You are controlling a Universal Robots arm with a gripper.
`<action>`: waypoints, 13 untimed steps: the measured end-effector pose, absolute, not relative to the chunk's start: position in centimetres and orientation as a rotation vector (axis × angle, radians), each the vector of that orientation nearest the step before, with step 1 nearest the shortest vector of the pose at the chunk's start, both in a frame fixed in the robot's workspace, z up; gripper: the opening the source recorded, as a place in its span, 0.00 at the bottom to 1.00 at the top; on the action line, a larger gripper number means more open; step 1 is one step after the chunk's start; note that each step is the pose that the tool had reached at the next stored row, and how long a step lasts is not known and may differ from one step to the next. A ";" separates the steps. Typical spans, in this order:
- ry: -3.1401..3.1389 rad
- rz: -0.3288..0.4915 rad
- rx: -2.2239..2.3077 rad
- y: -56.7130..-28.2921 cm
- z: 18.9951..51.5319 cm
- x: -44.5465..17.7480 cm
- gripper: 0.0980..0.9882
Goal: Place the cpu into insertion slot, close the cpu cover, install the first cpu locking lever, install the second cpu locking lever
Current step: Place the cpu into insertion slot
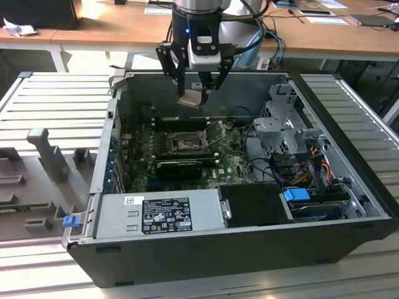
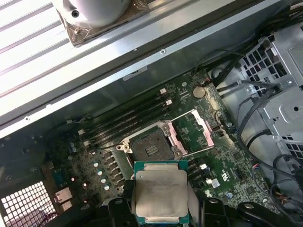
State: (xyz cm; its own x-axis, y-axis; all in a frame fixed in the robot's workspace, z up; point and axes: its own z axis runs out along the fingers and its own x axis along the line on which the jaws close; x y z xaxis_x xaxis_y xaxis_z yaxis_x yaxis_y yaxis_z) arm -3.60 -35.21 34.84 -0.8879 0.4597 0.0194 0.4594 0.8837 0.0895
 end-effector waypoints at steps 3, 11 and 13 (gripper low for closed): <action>3.034 0.144 0.789 -35.2 34.8 -3.6 0.48; 3.015 0.144 0.852 -35.2 34.8 -3.6 0.48; 3.010 0.143 0.866 -35.2 34.8 -3.6 0.48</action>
